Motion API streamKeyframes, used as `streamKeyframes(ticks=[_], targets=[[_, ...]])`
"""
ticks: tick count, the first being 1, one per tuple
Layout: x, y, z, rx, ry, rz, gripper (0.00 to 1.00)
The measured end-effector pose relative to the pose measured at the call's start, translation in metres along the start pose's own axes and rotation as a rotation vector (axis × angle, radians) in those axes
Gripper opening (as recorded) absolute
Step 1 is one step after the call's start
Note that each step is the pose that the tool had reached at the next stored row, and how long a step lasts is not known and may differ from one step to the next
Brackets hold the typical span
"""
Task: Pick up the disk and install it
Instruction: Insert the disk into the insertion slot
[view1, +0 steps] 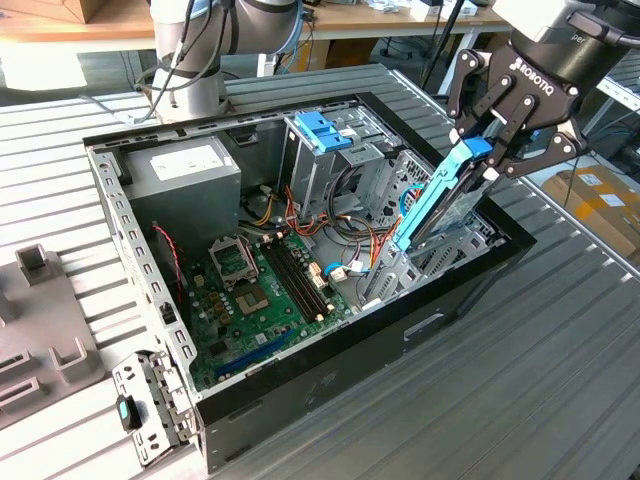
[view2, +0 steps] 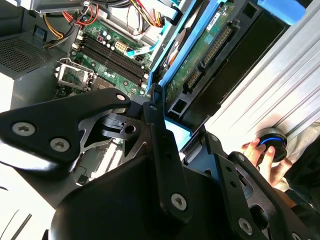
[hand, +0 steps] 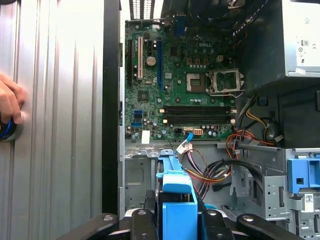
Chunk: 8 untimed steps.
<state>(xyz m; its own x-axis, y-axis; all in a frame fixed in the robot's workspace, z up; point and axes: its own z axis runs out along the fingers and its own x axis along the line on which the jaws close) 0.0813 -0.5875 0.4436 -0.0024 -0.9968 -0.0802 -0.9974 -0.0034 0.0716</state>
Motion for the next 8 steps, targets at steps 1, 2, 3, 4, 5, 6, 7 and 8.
streamKeyframes(ticks=[1, 2, 3, 4, 5, 6, 7, 8], targets=[[0.0, 0.0001, 0.0001, 0.0, 0.0001, 0.0, 0.37], [0.0, 0.0001, 0.0004, 0.0, 0.0, 0.0, 0.37], [0.0, 0.0001, 0.0004, 0.0, 0.0, 0.0, 0.37], [0.0, 0.0001, 0.0006, 0.0, 0.0, 0.0, 0.37], [0.0, 0.0001, 0.0008, 0.0, 0.0001, 0.0, 0.37], [0.0001, 0.0001, 0.0012, 0.0, 0.0, 0.0, 0.37], [0.0001, 0.0, 0.0015, 0.0, 0.0, 0.0, 0.37], [0.0001, 0.0, 0.0017, 0.0, 0.0, 0.0, 0.37]])
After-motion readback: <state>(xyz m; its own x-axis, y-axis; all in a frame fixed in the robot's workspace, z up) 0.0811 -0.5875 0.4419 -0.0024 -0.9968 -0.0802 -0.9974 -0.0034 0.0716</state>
